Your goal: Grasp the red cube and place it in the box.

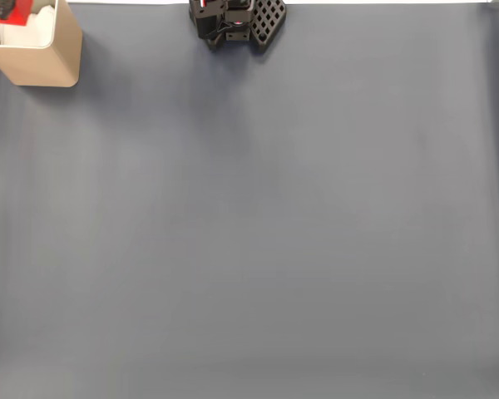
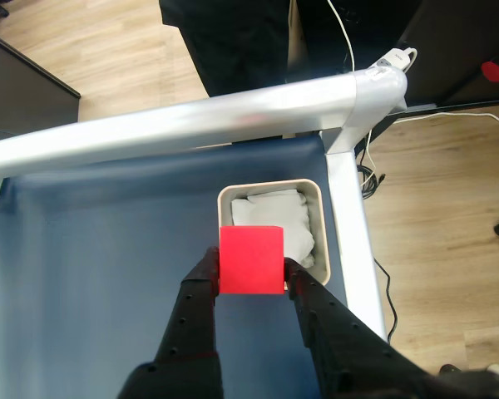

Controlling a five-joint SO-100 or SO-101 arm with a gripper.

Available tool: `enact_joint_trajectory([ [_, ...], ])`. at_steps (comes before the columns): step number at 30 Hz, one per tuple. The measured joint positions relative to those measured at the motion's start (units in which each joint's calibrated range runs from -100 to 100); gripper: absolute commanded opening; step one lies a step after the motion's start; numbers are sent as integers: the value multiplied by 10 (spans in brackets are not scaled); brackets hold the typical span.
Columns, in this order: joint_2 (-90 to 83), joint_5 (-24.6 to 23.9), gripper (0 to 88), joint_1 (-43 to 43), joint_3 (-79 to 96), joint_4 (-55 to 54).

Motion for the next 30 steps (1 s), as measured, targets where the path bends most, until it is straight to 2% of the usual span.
enact_joint_trajectory([
  [30,-36,8,2,14,25,-21],
])
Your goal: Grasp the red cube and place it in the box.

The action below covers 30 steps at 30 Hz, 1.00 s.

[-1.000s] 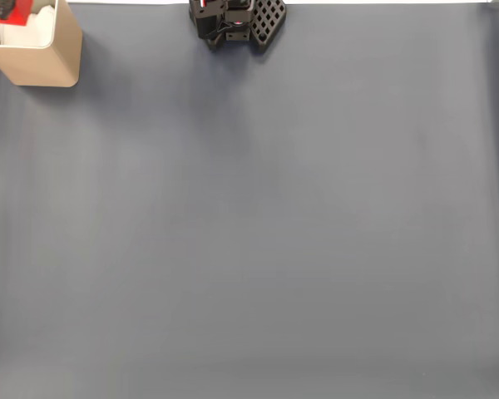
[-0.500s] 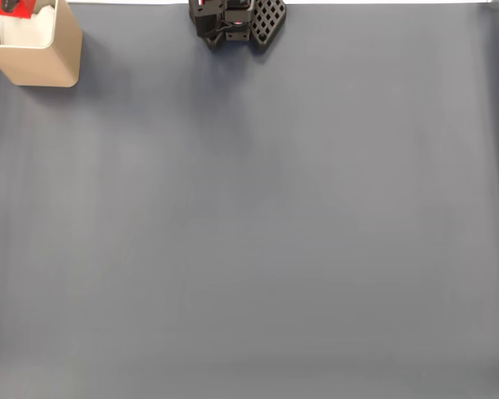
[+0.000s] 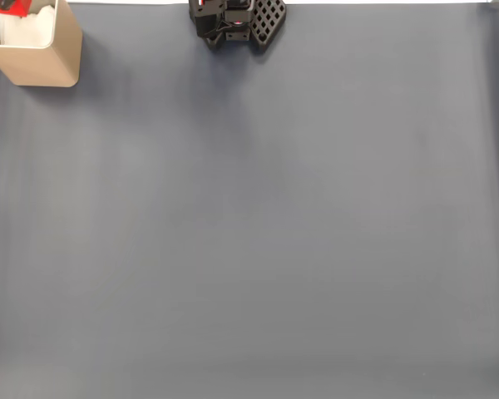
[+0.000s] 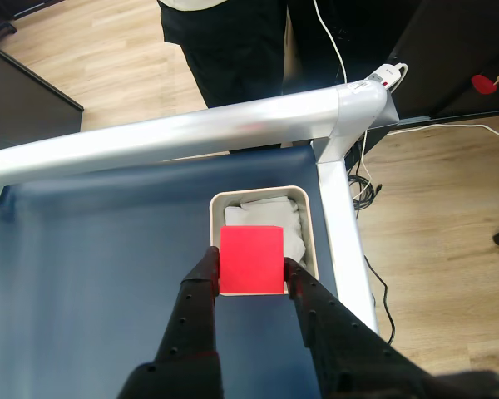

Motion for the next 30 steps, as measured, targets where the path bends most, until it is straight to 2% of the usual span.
enact_joint_trajectory([
  [5,0,0,23,0,0,0],
  [19,0,10,304,0,0,0],
  [30,0,11,431,0,0,10],
])
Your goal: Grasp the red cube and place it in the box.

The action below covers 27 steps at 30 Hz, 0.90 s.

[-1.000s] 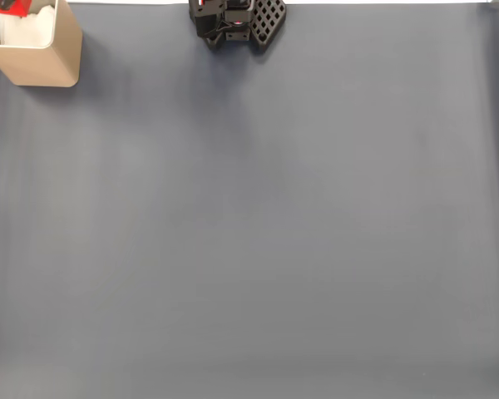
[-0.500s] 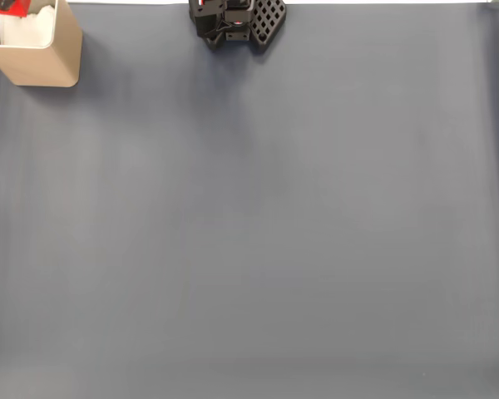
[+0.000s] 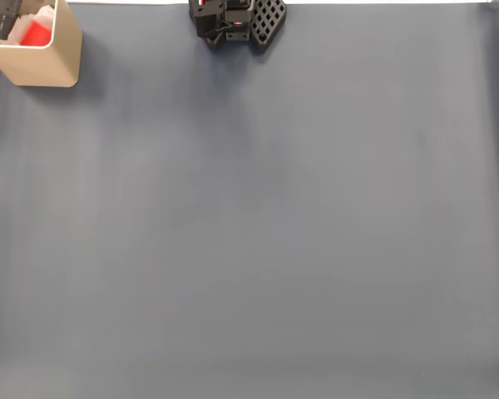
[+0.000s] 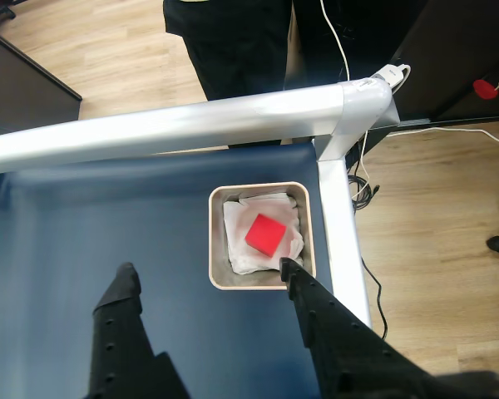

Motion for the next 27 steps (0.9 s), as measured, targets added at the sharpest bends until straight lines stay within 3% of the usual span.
enact_joint_trajectory([
  [21,0,0,449,-1,8,0],
  [27,0,0,410,-1,8,0],
])
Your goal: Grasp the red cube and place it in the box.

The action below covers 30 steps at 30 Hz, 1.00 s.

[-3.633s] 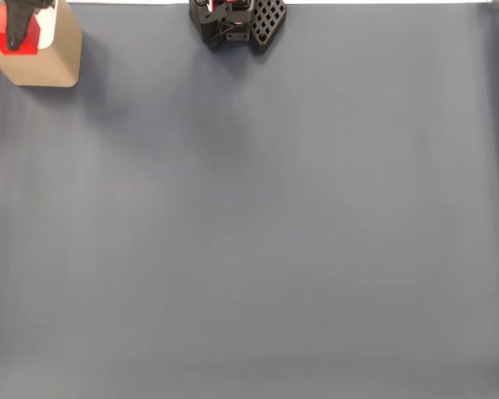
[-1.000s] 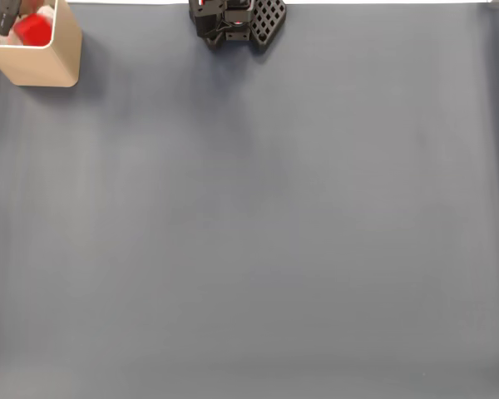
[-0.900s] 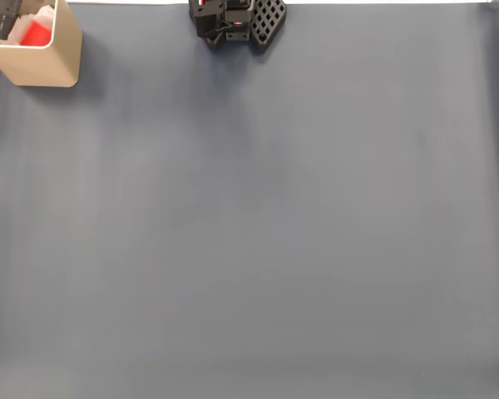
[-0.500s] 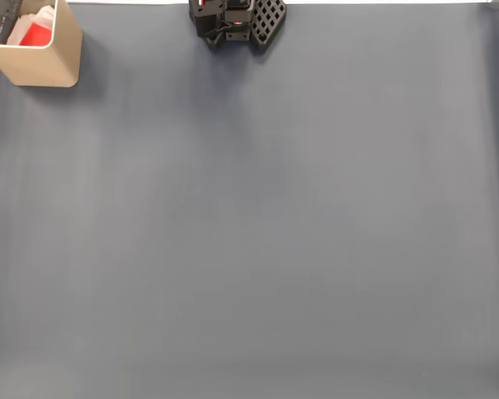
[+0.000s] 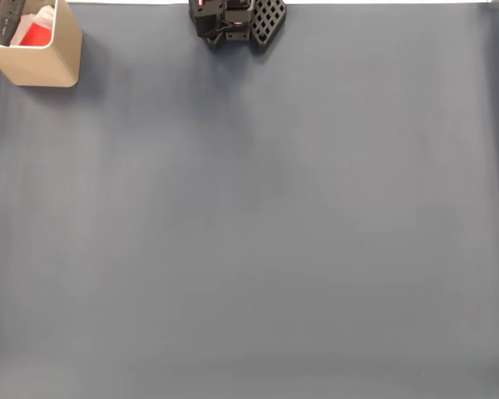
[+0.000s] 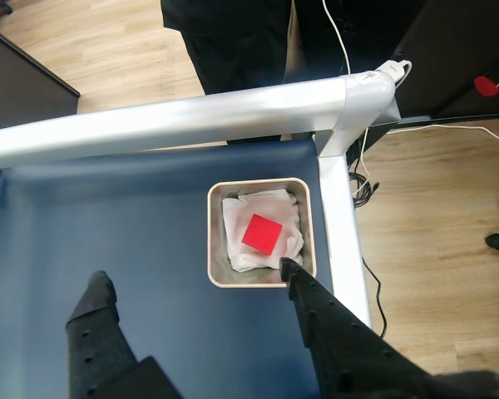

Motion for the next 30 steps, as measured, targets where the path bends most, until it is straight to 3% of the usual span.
enact_joint_trajectory([
  [11,0,-5,149,0,0,-7],
  [30,0,-6,0,-15,0,-13],
])
